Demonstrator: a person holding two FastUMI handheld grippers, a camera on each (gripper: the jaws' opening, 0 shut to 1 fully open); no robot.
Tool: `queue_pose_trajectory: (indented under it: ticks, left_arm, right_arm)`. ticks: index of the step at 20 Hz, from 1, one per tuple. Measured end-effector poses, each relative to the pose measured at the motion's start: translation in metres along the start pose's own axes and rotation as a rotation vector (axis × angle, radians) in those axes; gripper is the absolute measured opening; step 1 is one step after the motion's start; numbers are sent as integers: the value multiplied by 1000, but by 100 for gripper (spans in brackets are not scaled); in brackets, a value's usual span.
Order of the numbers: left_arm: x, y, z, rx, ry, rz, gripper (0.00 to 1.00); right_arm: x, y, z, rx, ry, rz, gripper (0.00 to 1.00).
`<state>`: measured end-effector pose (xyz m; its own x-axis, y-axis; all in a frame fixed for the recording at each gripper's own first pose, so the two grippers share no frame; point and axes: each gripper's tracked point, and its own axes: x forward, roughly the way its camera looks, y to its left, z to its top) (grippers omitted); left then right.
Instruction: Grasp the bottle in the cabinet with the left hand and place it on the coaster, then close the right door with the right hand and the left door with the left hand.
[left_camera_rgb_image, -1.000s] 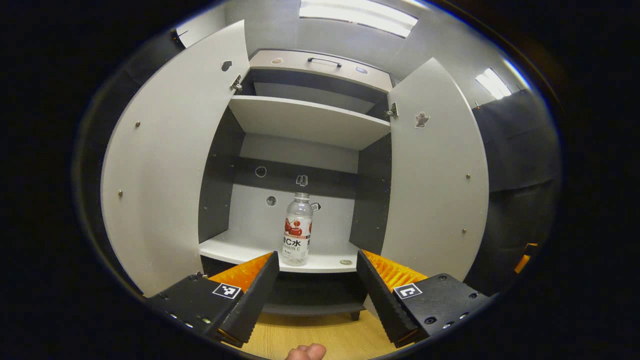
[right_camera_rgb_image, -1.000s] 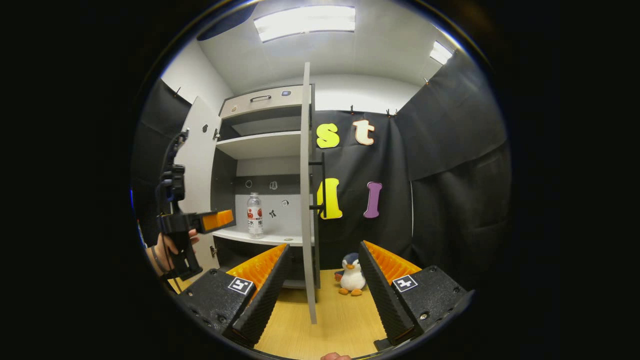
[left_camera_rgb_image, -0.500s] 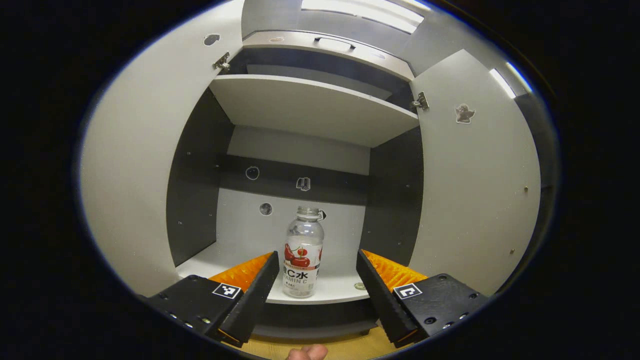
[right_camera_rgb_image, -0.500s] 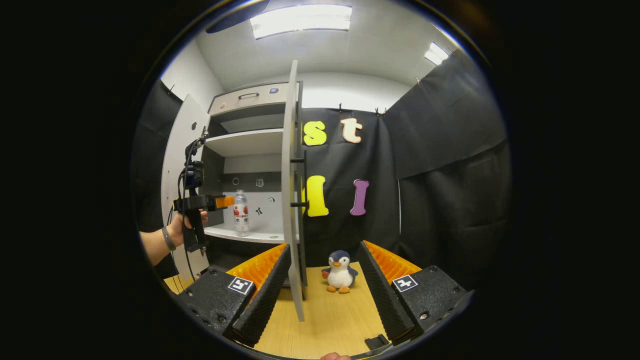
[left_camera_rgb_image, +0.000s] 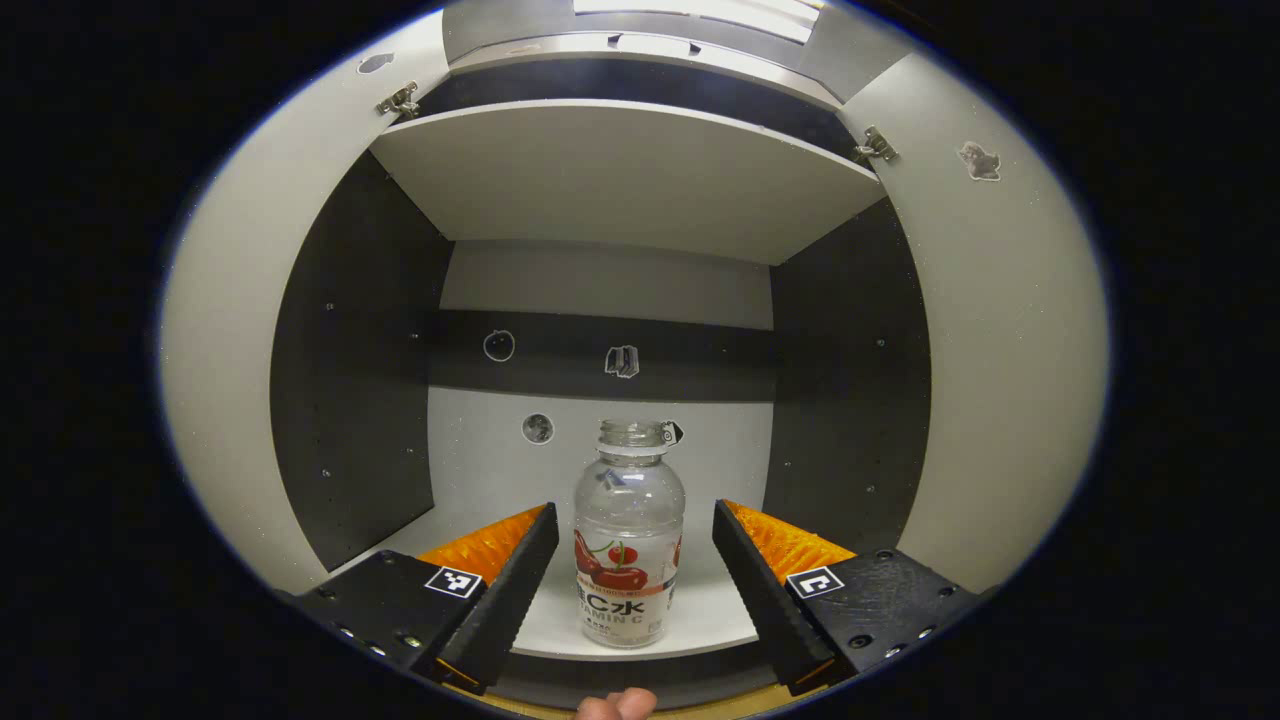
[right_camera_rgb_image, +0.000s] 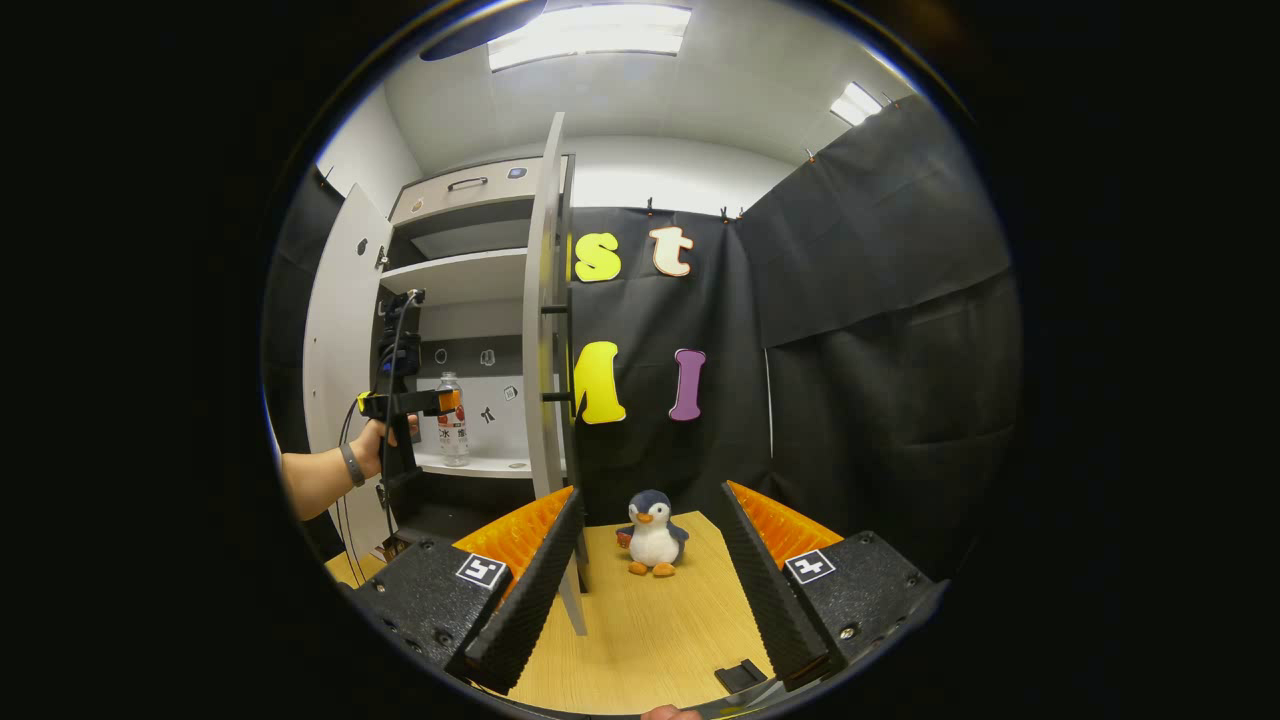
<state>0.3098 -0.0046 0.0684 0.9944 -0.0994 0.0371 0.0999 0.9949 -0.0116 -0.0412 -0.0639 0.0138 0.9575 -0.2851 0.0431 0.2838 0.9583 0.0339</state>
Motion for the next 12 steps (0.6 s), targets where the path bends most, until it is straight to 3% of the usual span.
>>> queue_pose_trajectory:
  ticks: [4, 12]
  left_arm:
    - [22, 11, -8, 12, 17, 51, 95]
    - [40, 10, -18, -24, 40, 27, 94]
  right_arm:
    - [0, -8, 1, -4, -1, -33, 83]
    - [5, -13, 3, -5, -3, -47, 83]
